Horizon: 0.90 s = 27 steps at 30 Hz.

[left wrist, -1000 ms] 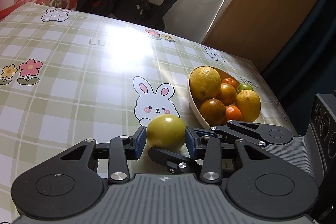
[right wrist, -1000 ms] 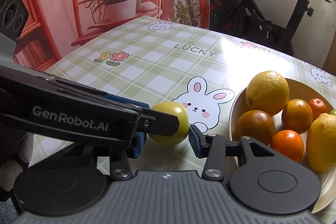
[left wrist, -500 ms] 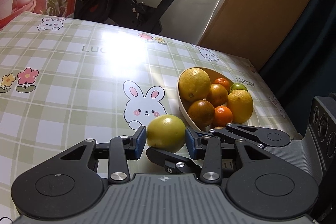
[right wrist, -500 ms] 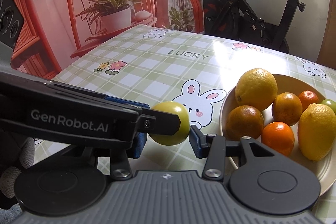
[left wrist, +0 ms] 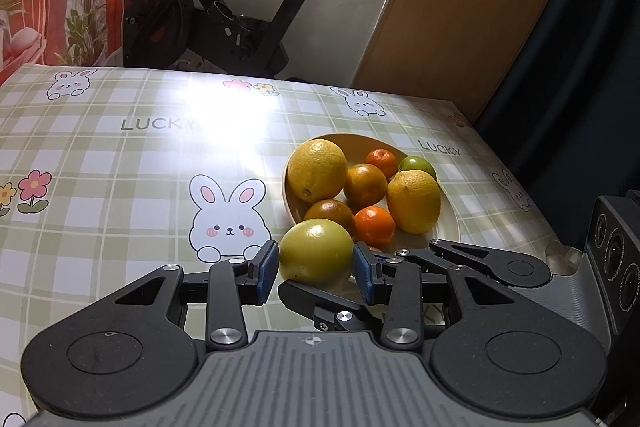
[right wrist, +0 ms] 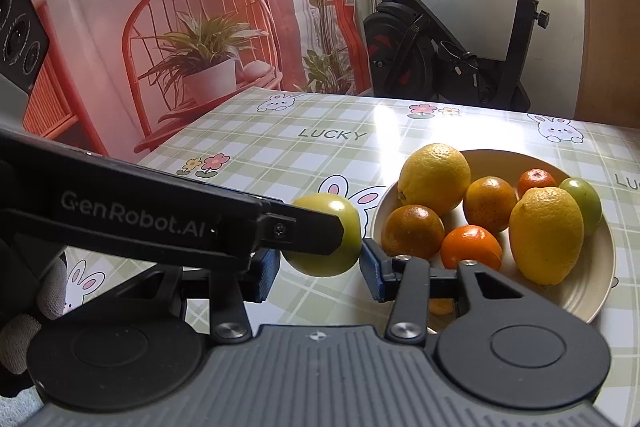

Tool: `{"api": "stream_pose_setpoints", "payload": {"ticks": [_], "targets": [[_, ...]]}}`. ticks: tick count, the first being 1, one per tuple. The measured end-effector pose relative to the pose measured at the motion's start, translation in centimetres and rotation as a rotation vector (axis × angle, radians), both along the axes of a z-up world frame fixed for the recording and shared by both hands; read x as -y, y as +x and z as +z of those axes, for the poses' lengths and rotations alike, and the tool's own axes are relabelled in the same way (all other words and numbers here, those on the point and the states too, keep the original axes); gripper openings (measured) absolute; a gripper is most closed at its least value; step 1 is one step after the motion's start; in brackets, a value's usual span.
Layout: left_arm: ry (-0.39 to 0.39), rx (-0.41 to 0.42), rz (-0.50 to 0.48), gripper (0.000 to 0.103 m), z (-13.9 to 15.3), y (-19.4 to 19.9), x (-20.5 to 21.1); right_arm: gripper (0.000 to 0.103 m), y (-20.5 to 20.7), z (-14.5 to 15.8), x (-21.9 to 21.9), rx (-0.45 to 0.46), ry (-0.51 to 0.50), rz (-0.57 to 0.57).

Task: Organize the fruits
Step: 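Carry the yellow-green fruit onto the plate and open the right gripper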

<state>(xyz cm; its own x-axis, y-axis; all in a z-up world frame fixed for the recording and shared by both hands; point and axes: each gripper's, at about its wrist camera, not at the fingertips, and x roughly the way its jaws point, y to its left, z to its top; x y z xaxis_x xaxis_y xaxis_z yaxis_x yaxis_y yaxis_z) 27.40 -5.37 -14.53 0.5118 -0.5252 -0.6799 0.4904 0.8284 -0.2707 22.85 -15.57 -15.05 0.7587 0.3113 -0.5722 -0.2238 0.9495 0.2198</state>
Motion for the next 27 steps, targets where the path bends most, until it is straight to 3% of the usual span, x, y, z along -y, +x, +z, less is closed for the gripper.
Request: {"api": "stream_pose_setpoints", "payload": {"ticks": [18,27], "targets": [[0.065,-0.001,-0.180,0.043,0.2,-1.0,9.7,0.047,-4.3,-0.3,9.4,0.028,0.097,-0.216],[0.080,-0.025,-0.202,0.043,-1.0,-0.7,12.1,0.047,-4.6,-1.1,10.8,0.007,0.096,-0.263]]}}
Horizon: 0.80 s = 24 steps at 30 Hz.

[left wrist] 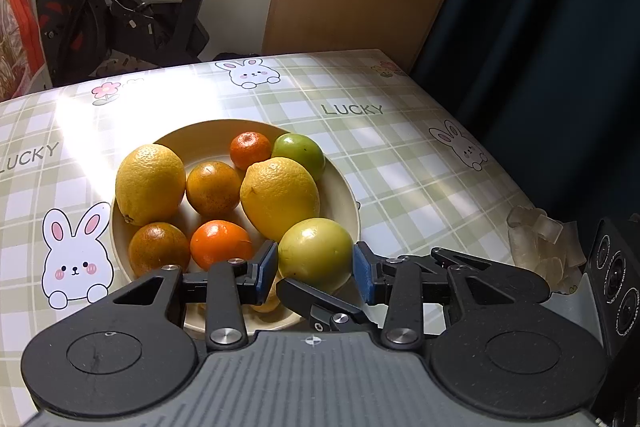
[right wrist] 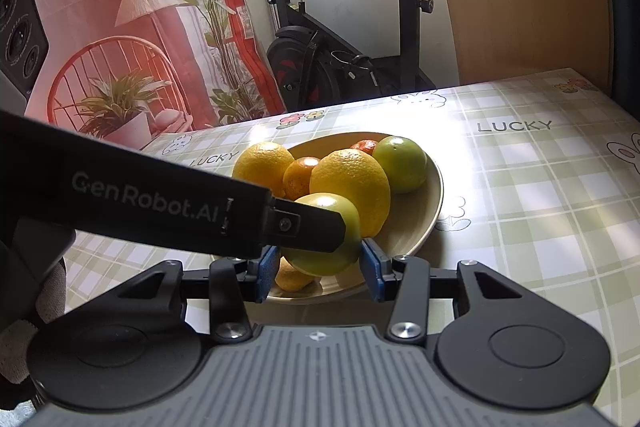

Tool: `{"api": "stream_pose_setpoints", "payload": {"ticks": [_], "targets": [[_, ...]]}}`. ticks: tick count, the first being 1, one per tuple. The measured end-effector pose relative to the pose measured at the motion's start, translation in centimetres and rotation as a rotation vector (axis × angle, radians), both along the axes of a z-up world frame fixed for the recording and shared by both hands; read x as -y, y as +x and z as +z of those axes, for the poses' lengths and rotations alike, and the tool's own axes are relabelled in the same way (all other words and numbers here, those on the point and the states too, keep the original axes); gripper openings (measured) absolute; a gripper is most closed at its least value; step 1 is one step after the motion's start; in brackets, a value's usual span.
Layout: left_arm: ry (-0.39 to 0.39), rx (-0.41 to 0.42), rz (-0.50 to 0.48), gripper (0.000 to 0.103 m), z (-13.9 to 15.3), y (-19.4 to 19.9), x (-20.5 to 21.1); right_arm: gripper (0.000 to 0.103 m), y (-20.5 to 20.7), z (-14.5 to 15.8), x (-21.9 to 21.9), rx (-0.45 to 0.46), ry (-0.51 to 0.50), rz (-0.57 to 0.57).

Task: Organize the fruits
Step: 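Carry the yellow-green fruit onto the plate and open the right gripper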

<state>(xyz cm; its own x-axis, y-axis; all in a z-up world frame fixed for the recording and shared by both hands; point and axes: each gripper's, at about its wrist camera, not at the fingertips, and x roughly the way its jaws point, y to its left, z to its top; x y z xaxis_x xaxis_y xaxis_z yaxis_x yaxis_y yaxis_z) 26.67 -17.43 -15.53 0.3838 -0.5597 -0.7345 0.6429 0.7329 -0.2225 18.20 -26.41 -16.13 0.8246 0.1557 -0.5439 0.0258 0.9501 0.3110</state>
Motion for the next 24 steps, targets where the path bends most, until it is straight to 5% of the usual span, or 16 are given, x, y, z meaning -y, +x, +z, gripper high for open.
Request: {"api": "stream_pose_setpoints", "payload": {"ticks": [24], "targets": [[-0.008,-0.060,0.038,0.045,-1.6,1.1,-0.2,0.047,0.6,-0.3,-0.5,-0.017,-0.051,-0.004]]}}
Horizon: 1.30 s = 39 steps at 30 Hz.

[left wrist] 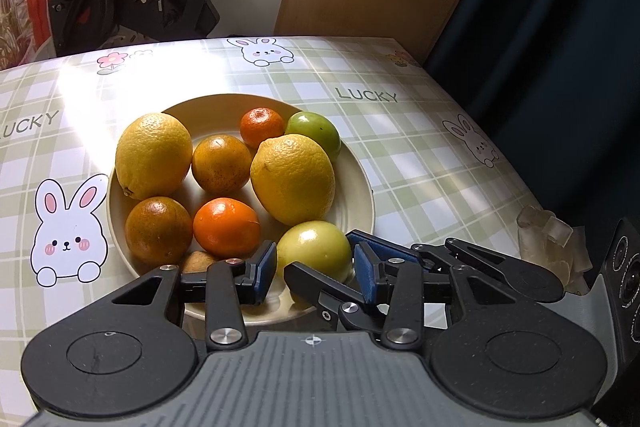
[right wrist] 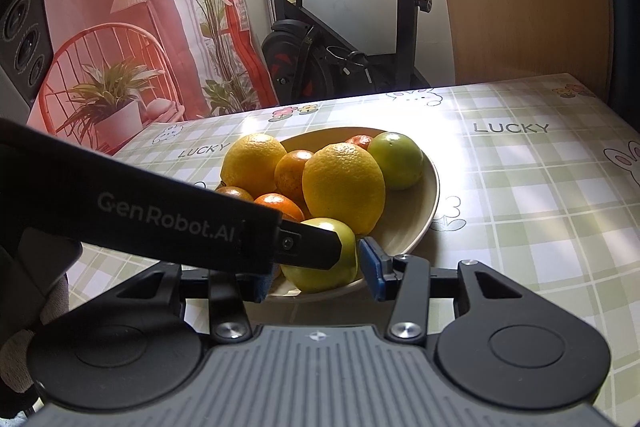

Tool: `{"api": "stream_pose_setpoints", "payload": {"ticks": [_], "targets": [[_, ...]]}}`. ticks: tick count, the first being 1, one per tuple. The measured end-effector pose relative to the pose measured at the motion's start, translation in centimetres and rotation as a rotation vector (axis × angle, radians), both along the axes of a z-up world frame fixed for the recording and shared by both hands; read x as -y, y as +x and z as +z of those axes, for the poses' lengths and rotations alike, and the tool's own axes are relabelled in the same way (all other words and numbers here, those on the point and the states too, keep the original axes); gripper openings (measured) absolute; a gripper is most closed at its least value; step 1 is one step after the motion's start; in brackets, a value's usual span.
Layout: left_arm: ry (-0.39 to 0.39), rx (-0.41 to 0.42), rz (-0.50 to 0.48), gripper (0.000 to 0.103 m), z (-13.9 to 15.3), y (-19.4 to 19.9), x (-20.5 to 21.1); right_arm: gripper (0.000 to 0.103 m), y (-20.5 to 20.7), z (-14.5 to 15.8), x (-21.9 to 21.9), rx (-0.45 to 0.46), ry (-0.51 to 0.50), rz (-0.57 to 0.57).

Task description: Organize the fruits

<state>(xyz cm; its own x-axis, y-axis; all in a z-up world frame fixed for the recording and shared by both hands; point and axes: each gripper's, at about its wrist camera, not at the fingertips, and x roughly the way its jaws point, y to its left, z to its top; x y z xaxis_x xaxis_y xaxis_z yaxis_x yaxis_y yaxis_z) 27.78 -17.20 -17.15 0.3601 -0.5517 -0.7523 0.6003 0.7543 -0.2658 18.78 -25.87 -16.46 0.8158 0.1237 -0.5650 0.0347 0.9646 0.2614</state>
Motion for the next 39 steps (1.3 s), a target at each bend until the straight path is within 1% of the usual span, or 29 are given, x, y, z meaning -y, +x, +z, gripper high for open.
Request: {"api": "stream_pose_setpoints", "payload": {"ticks": [5,7,8,9,10,11,13,14,16,17,18,19,22,24,28,32,36,39], "targets": [[-0.009,-0.008,0.021,0.045,0.3,-0.1,-0.6,0.048,0.0,0.2,-0.2,-0.006,-0.014,-0.001],[-0.011,-0.011,0.029,0.047,0.4,-0.2,-0.9,0.049,0.0,0.3,-0.3,-0.010,-0.020,0.001],[-0.013,-0.011,0.034,0.049,0.5,-0.3,-1.1,0.050,0.0,0.4,-0.3,-0.010,-0.025,0.000],[-0.012,-0.011,0.039,0.056,0.6,-0.4,-1.2,0.053,-0.1,0.5,-0.2,-0.010,-0.031,-0.002],[-0.011,-0.008,0.050,0.058,0.8,-0.5,-1.5,0.056,-0.2,0.6,-0.2,-0.010,-0.034,-0.004],[-0.010,-0.002,0.063,0.063,1.0,-0.6,-1.8,0.058,-0.2,0.7,-0.2,-0.011,-0.037,-0.008],[-0.008,0.010,0.091,0.067,1.5,-0.9,-2.5,0.067,-0.4,1.0,-0.1,-0.017,-0.043,-0.016],[-0.008,0.019,0.103,0.071,1.8,-1.0,-2.8,0.069,-0.4,1.2,-0.1,-0.018,-0.045,-0.019],[-0.007,0.040,0.122,0.076,2.4,-1.3,-3.5,0.080,-0.6,1.7,-0.1,-0.014,-0.053,-0.021],[-0.012,0.052,0.128,0.081,2.9,-1.4,-3.9,0.082,-0.7,2.1,-0.1,-0.009,-0.055,-0.021],[-0.017,0.060,0.134,0.086,3.3,-1.6,-4.3,0.087,-0.9,2.4,-0.1,-0.003,-0.054,-0.019],[-0.019,0.073,0.146,0.088,3.7,-1.8,-4.8,0.092,-1.0,2.8,-0.1,0.004,-0.052,-0.017],[0.007,0.120,0.185,0.090,5.0,-2.3,-6.0,0.099,-1.4,4.2,-0.3,0.026,-0.039,-0.010],[0.008,0.138,0.215,0.091,6.0,-2.6,-6.9,0.102,-1.6,5.0,-0.4,0.034,-0.032,-0.007],[0.006,0.171,0.278,0.091,8.2,-3.4,-8.9,0.103,-2.0,7.1,-0.3,0.057,-0.006,-0.019],[0.023,0.261,0.344,0.092,11.1,-4.8,-10.3,0.103,-2.4,10.1,-0.3,0.069,-0.021,-0.024],[0.041,0.336,0.394,0.092,13.8,-5.8,-11.1,0.103,-2.8,12.7,-0.3,0.092,-0.023,-0.017],[0.039,0.384,0.421,0.093,15.6,-6.3,-11.4,0.103,-3.1,14.3,-0.6,0.107,-0.025,-0.009]]}}
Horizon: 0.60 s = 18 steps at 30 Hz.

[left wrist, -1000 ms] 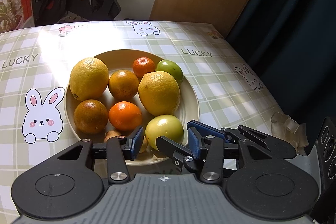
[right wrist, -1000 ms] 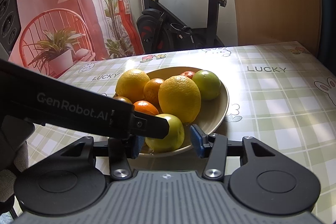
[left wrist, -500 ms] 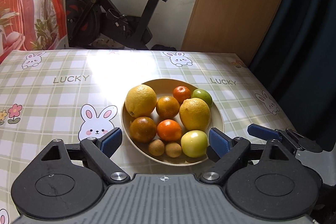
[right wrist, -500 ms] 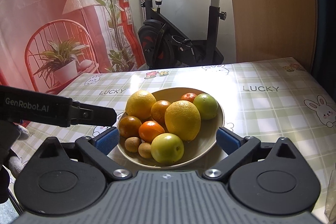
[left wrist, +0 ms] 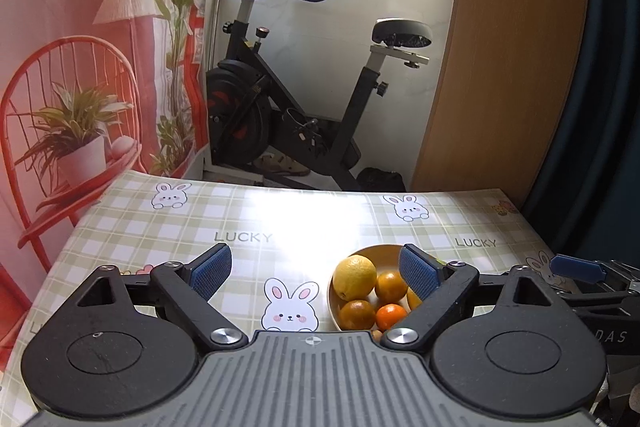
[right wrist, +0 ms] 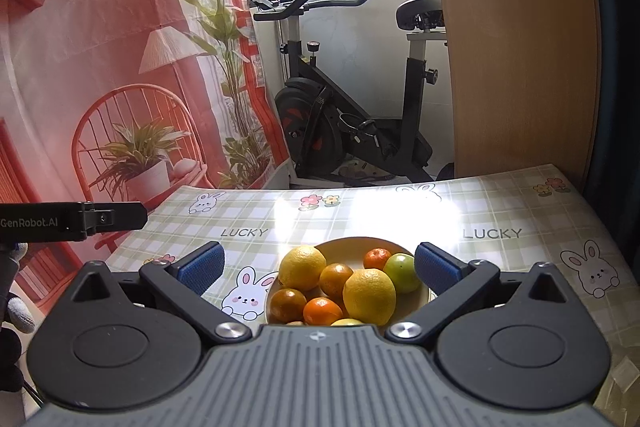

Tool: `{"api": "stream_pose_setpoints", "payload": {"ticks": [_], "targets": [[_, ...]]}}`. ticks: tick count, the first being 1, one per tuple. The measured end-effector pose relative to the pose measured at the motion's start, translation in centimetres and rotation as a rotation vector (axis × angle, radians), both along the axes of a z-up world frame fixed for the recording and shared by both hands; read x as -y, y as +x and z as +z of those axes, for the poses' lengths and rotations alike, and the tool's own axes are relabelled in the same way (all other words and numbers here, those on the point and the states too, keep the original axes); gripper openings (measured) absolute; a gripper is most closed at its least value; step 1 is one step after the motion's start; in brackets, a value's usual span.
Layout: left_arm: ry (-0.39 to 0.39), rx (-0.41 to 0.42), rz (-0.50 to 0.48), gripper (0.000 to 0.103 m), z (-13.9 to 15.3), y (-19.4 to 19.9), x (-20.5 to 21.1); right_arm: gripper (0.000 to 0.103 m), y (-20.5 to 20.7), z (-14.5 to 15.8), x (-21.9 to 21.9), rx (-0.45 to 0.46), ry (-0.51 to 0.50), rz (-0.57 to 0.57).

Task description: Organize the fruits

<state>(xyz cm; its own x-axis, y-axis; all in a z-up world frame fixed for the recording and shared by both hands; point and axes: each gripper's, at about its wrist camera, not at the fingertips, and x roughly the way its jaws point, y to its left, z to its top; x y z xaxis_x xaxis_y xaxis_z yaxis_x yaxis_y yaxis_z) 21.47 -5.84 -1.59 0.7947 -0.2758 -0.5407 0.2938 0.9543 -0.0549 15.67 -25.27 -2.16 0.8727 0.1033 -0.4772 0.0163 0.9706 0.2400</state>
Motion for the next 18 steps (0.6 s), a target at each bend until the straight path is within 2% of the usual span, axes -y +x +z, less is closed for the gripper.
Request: {"api": "stream_pose_setpoints", "payload": {"ticks": [7,18], "targets": [[-0.020,0.053,0.018,0.095,2.3,-0.9,-0.1,0.103,-0.3,1.9,-1.4,0.023,-0.022,0.040],[0.012,0.104,0.065,0.095,2.9,-1.8,-0.3,0.103,-0.5,2.5,-1.5,0.041,0.002,0.043]]}}
